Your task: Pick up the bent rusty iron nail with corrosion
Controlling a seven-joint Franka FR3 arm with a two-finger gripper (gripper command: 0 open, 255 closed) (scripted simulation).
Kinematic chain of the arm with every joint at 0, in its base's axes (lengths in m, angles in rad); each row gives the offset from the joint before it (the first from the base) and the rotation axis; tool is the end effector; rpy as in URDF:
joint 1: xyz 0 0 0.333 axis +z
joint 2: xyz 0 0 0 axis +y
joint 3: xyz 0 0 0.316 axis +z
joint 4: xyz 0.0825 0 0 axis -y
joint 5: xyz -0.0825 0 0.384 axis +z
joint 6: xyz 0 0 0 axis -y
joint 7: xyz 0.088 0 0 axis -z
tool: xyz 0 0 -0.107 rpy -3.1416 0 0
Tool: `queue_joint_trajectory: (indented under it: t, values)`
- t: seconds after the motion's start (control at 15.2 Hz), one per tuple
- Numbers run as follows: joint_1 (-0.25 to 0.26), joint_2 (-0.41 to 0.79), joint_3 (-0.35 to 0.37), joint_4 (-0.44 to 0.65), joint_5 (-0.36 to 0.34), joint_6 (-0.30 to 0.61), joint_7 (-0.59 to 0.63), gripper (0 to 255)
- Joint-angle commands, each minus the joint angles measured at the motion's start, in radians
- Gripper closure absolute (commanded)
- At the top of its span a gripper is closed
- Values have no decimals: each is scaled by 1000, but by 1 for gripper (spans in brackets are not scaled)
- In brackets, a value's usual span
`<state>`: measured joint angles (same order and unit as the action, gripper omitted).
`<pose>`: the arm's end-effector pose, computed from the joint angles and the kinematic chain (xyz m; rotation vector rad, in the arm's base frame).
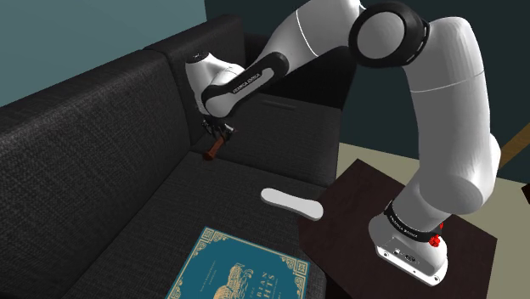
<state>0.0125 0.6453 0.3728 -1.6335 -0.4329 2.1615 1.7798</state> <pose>0.6479 0.2115 0.2562 2.4978 -1.7120 0.1297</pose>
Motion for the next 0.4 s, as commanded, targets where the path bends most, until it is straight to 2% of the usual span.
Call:
queue_joint_trajectory:
  t: [0.0, 0.33]
  values:
    - [-2, -12, 5, 7, 7, -19, -7, 255]
    - [-6, -36, 12, 13, 19, -47, -17, 255]
